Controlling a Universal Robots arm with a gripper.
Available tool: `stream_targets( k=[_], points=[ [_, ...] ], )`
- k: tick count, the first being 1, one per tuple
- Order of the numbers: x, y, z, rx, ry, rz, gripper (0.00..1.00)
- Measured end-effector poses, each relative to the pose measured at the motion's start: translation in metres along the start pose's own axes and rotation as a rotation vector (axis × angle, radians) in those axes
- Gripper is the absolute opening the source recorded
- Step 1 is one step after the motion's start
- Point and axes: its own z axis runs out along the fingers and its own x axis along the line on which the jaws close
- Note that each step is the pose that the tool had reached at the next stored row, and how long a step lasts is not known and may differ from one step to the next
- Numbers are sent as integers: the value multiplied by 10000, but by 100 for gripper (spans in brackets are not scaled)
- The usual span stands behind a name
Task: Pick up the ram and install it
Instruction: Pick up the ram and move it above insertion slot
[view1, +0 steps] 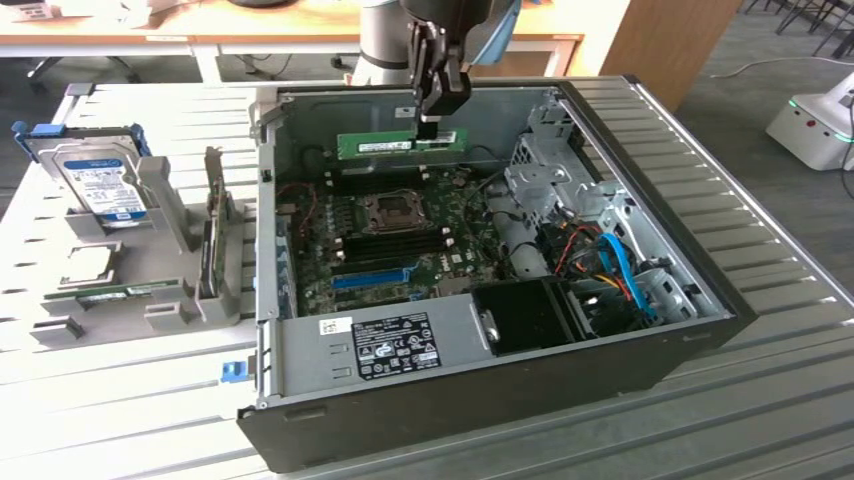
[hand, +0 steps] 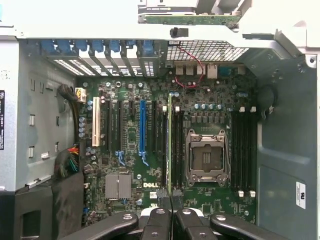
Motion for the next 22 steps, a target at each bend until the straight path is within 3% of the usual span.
stream_targets(
  k=[10, 22],
  points=[
    [0, -1, 50, 0, 0, 1, 12],
    [0, -7, 243, 0, 0, 1, 12]
  ],
)
